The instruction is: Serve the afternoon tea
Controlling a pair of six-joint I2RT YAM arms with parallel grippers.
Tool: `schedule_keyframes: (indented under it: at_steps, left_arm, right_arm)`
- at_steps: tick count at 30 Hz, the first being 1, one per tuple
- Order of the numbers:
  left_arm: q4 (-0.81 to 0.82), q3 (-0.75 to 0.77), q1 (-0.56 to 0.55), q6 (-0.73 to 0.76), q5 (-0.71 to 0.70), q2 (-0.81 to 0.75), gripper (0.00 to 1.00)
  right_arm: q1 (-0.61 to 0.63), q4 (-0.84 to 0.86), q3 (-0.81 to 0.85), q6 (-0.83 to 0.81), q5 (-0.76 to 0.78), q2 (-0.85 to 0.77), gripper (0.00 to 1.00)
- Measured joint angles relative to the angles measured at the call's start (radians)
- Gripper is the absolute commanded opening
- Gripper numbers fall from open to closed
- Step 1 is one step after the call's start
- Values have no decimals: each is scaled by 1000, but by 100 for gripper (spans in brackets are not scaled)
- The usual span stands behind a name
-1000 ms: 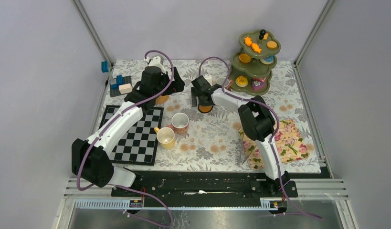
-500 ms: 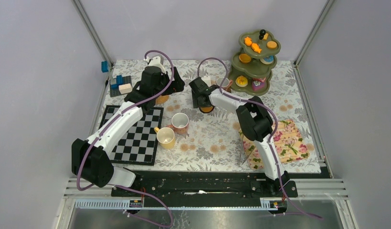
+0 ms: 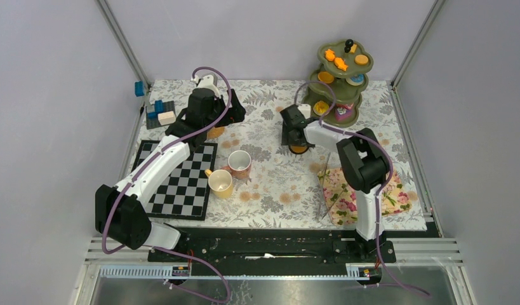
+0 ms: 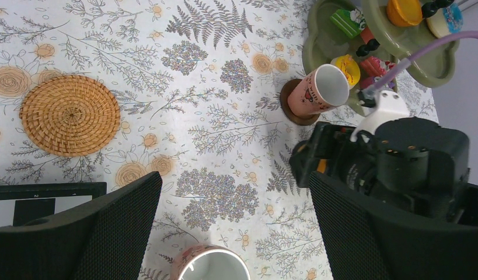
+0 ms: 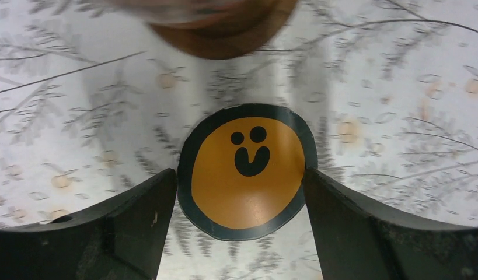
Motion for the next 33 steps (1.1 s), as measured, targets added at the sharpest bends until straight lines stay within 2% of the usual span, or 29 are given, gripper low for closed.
schedule_keyframes:
  at_steps: [5,10,20,25,30,33]
  left_arm:
    - [0,0,0,0,3,0,99]
    - [1,0,0,0,7,0,99]
    - [2,0,0,0,9,0,99]
    - [5,0,0,0,11,0,99]
    - [8,0,0,0,11,0,99]
    - [8,0,0,0,11,0,99]
  right_arm:
    - [-81,35,-88,-9,-4,-55,85]
    - [-146,79,-101,-53,-11,-57,86]
    - [-181,119,-84,-137,-26,-42,91]
    - [-185,86,-82,-155,-62,-62,97]
    - [-155,-5,-82,-160,-66,-232,100]
    - [-80,-21,-80,-147,-122,-369,99]
